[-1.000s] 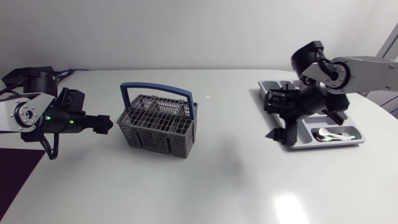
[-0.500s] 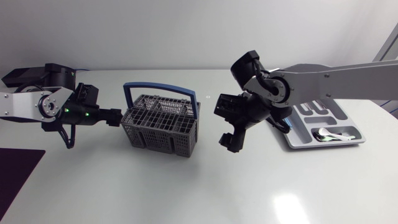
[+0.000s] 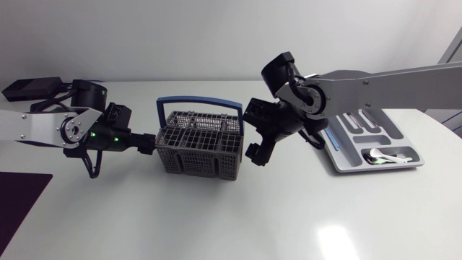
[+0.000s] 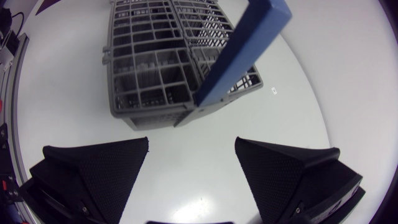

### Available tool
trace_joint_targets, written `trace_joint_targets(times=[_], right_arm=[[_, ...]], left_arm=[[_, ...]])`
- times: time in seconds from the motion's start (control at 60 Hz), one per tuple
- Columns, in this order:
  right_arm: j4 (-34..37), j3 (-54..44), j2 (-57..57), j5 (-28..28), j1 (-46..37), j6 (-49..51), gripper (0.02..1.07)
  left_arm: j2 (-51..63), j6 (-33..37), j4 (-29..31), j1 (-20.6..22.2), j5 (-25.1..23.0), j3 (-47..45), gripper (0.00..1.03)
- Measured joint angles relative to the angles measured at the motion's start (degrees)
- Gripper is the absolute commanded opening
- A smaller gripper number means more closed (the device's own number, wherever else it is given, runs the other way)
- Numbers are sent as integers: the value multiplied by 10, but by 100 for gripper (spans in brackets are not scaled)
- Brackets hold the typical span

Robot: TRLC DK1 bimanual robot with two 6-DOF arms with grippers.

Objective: Unload the cutlery basket into the drawer organizer.

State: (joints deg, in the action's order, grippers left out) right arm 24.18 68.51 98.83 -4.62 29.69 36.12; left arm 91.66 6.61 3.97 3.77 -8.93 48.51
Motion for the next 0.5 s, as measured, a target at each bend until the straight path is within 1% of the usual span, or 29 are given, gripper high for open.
trace_joint_targets(times=[0.15, 0.5], right_arm=[[-2, 5, 7, 3, 0, -12, 102], [-4, 35, 40, 19, -12, -27, 102]], left_arm=[[-1, -5, 0, 18, 0, -5, 99], [-12, -8, 0, 25, 3, -16, 99]])
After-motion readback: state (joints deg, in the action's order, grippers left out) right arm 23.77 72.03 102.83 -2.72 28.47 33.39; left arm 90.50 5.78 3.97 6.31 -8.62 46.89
